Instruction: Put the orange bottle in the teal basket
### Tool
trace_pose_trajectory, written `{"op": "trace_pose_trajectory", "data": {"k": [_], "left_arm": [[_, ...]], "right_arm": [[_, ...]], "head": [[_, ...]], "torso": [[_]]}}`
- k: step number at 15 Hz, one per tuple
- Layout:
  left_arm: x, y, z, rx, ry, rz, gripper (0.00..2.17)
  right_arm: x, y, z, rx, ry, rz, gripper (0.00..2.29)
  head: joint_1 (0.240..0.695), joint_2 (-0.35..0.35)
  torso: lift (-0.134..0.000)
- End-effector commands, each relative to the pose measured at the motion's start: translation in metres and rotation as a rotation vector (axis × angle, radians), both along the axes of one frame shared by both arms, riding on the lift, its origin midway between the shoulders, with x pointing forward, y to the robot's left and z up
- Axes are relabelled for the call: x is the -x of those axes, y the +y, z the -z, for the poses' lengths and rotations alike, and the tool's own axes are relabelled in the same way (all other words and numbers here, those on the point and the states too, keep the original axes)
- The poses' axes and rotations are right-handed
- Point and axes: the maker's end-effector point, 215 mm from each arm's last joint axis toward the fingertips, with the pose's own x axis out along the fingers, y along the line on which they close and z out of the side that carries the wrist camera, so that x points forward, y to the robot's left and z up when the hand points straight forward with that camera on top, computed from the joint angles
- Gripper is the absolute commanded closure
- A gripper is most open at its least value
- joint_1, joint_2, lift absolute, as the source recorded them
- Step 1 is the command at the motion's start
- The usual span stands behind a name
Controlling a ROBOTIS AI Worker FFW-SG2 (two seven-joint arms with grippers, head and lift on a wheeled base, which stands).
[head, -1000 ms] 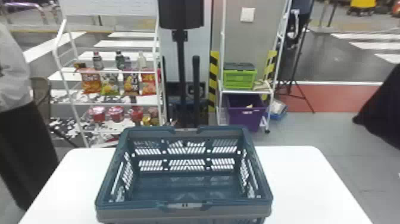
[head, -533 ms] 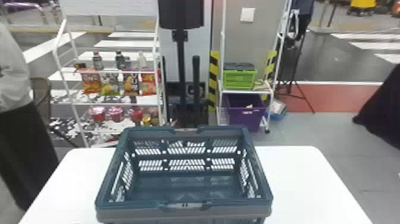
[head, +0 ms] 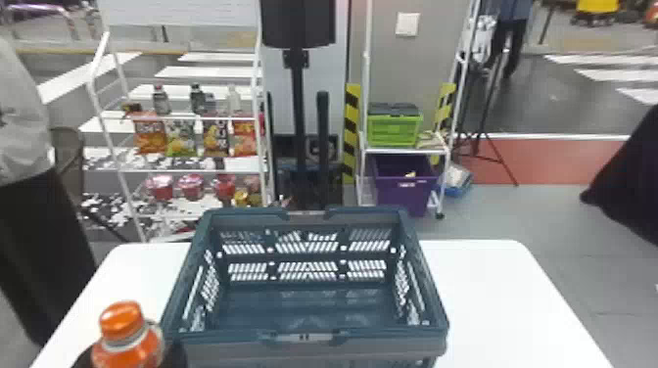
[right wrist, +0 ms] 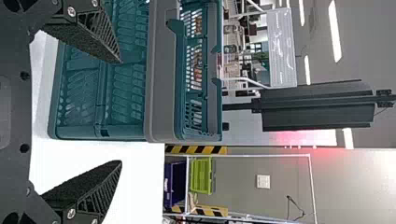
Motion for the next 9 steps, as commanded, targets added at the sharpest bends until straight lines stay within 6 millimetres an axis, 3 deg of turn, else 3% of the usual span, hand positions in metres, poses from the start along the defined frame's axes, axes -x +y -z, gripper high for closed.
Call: {"op": "trace_pose_trajectory", "data": {"k": [1,3,6,9], "left_arm": [[-0.022,0.006,0.004,0.0,0.076,-0.011,0.54],[-0.042,0.009,-0.001,-0.023,0.112,-0.018,0.54],[-0.063,0.009,-0.05,-0.107,0.033,-0.003,0.54],[-0.084,-0.015,-0.073,-0.167,-0.004,0.112,0.54]], "right_arm": [[0.001,-0.004,-0.003,-0.002,-0.009,0.012,0.13],[0.001,-0.01,-0.003,0.002,-0.008,0.03,0.13],[0.001,-0.007,-0.003,0.005,-0.01,0.034,0.13],[0.003,-0.005,-0.003,0.016,-0.009,0.04,0.13]], "head": [[0.499,0.0],[0.499,0.0],[0.499,0.0],[0.499,0.0]], "torso": [[0.0],[0.0],[0.0],[0.0]]}}
